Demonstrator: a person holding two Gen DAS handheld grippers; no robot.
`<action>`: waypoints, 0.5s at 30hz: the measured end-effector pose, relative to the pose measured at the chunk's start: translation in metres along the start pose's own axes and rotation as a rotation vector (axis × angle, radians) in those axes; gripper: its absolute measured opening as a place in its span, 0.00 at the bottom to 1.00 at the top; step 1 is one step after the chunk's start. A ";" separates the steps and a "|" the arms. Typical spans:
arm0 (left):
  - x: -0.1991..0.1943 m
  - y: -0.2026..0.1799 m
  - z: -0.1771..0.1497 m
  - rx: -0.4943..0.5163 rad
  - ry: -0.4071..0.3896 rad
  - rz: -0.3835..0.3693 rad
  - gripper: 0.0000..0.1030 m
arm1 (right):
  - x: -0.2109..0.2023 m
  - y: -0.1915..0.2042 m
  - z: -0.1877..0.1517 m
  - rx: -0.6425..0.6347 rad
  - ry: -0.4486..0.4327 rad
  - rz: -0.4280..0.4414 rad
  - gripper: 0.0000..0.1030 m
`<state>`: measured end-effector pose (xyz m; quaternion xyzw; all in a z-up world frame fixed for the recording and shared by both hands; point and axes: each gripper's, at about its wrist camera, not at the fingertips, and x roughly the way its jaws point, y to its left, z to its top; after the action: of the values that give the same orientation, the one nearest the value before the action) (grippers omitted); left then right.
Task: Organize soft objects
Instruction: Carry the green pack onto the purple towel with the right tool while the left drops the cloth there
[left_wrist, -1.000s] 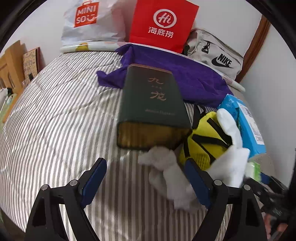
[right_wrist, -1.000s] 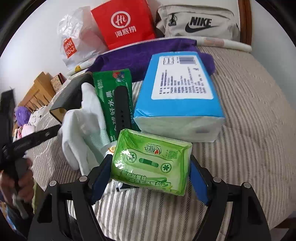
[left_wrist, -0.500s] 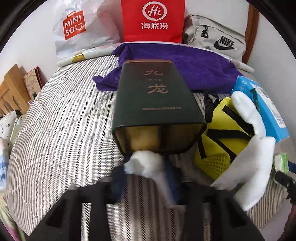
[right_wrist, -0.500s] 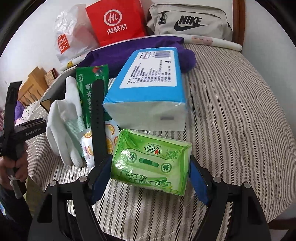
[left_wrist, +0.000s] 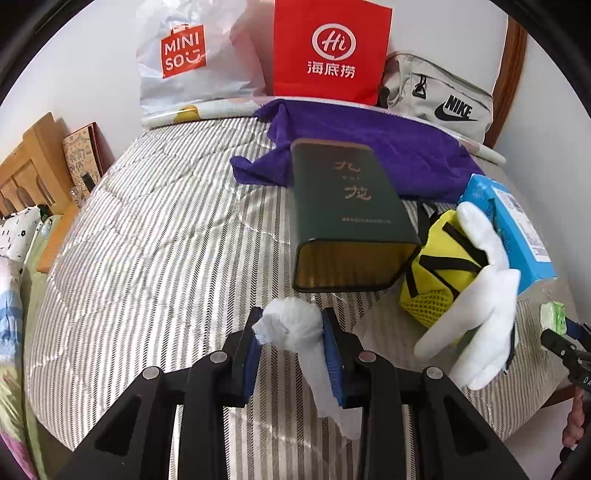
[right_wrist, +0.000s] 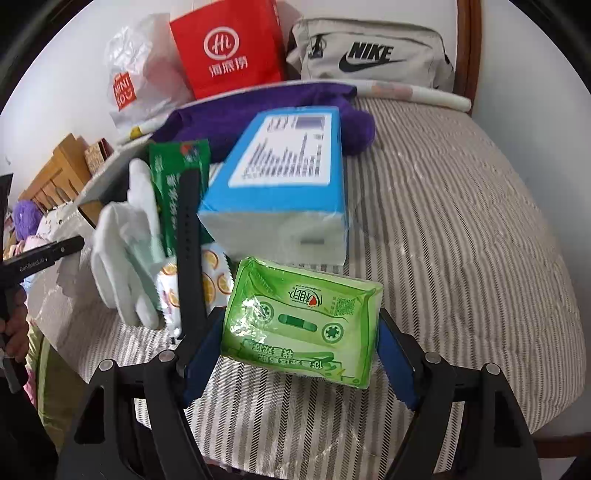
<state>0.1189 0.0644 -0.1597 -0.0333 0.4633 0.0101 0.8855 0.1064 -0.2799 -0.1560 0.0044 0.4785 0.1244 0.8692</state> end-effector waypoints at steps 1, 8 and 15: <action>-0.003 0.000 0.001 -0.002 -0.004 -0.002 0.29 | -0.005 0.000 0.002 -0.002 -0.009 0.003 0.76; -0.023 0.001 0.015 -0.012 -0.036 -0.021 0.29 | -0.041 0.008 0.023 -0.047 -0.072 0.025 0.76; -0.038 0.001 0.045 -0.012 -0.068 -0.039 0.29 | -0.053 0.014 0.062 -0.078 -0.115 0.018 0.76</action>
<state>0.1345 0.0692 -0.1029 -0.0475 0.4322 -0.0034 0.9005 0.1281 -0.2708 -0.0761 -0.0183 0.4227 0.1503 0.8935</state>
